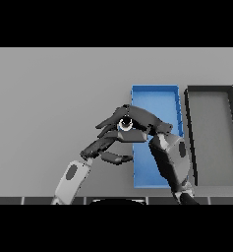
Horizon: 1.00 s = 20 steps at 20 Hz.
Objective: Pick up the blue pipe and place it into the blue bin.
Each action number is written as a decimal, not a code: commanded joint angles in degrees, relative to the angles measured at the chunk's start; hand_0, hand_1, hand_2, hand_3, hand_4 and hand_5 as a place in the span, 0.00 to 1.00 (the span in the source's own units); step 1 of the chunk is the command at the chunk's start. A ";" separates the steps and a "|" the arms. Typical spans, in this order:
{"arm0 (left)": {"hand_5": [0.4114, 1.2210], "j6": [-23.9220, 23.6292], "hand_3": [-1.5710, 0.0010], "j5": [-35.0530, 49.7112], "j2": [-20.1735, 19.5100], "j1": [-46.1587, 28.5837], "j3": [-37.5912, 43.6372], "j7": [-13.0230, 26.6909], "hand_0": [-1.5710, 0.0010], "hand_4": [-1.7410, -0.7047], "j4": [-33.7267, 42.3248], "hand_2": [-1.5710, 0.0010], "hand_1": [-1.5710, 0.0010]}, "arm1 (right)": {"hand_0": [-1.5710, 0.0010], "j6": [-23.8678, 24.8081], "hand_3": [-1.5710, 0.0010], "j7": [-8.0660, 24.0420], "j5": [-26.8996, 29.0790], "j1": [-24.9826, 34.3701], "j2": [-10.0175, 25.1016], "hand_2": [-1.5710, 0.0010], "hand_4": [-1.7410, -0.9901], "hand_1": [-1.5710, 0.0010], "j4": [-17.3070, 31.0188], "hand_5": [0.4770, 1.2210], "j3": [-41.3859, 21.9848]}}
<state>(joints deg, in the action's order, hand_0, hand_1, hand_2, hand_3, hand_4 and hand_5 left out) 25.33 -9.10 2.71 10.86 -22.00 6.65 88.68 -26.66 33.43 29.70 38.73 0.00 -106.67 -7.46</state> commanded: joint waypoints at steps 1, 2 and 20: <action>0.08 0.26 1.00 0.26 -0.40 0.30 0.48 0.44 1.00 0.75 -0.22 1.00 1.00 | 0.00 1.97 0.00 1.21 2.72 3.13 0.93 0.00 0.33 0.00 1.14 1.00 1.06; 0.08 0.04 1.00 -0.27 -0.21 -0.53 -0.28 -0.04 1.00 0.76 0.26 1.00 1.00 | 0.00 3.86 0.00 1.26 4.78 6.25 2.17 0.00 0.33 0.00 2.51 1.00 2.15; 0.06 -0.69 1.00 -0.48 -1.54 -1.12 0.62 -0.39 1.00 0.77 2.16 1.00 1.00 | 0.00 7.74 0.00 1.01 -14.36 4.46 12.17 0.00 0.32 0.00 19.09 1.00 19.30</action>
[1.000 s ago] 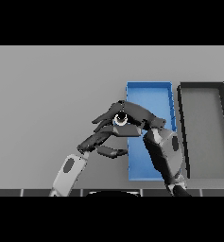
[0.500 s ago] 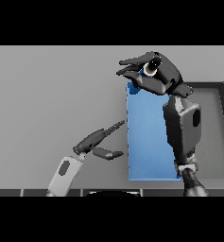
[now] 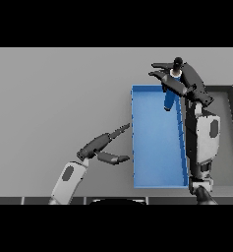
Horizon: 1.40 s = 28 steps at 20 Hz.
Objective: Pick up the blue pipe and place it into the blue bin.
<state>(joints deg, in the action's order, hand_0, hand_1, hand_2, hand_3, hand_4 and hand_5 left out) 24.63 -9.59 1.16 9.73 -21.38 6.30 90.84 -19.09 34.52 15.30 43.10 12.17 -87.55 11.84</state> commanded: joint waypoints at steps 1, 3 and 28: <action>0.06 -0.19 1.00 -0.48 -0.11 -0.08 -0.25 -0.74 1.00 0.78 0.08 1.00 1.00 | 0.00 0.19 0.00 0.41 -1.11 -1.16 0.19 0.00 0.32 0.00 0.33 1.00 -0.06; 0.06 -0.13 1.00 -0.46 -0.29 1.23 0.39 -0.94 1.00 0.78 -0.98 1.00 1.00 | 0.00 1.28 0.00 0.42 -3.28 -4.20 0.42 0.00 0.32 0.00 1.33 1.00 -0.80; 0.10 -1.47 1.00 -1.86 -1.03 0.23 0.29 -3.13 1.00 0.79 -0.59 1.00 1.00 | 0.88 28.49 0.97 0.43 27.84 -3.15 34.42 0.89 0.69 0.89 11.88 0.53 -55.60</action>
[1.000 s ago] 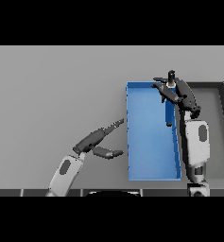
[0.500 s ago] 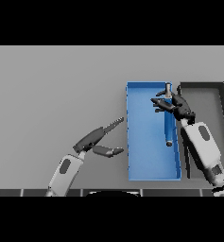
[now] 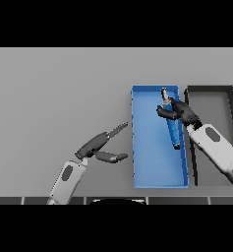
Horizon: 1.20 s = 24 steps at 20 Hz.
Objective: Pick up the blue pipe and place it into the blue bin.
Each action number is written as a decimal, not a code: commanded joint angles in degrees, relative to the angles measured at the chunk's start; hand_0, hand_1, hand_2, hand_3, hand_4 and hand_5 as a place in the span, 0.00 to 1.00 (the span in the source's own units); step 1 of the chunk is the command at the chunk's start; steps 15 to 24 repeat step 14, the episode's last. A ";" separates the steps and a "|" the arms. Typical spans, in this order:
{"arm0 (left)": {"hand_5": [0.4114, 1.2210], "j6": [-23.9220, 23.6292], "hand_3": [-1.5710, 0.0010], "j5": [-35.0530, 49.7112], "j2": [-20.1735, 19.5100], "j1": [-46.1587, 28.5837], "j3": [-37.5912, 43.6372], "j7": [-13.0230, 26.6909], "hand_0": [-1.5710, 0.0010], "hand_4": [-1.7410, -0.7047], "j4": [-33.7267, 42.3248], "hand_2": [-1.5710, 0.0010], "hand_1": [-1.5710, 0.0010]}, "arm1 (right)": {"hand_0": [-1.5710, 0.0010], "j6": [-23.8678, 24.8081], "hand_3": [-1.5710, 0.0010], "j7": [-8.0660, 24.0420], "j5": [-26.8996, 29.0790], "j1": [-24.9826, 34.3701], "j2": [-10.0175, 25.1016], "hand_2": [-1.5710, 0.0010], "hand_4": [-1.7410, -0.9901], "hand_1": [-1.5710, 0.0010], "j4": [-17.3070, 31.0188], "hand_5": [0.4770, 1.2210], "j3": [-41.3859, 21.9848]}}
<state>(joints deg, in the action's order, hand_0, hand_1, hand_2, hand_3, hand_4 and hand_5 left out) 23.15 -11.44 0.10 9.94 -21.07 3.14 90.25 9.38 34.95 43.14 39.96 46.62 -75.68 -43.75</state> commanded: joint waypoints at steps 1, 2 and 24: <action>0.11 -0.07 1.00 -0.21 0.23 -0.14 -0.28 0.10 1.00 0.79 -0.14 1.00 1.00 | 0.91 -0.57 0.98 0.00 0.12 0.31 0.31 0.92 0.71 0.91 0.14 0.48 -0.86; 0.10 -0.03 1.00 -0.13 0.20 -0.27 -0.31 -0.33 1.00 0.78 -0.02 1.00 1.00 | 0.93 -1.14 0.98 0.00 0.01 0.58 0.52 0.93 0.73 0.93 0.35 0.45 -1.42; 0.10 0.67 1.00 1.06 -0.47 0.36 0.61 0.74 1.00 0.78 0.64 1.00 1.00 | 0.99 -5.38 1.00 -0.60 -1.79 2.59 1.52 0.99 0.87 0.99 0.26 0.32 -5.78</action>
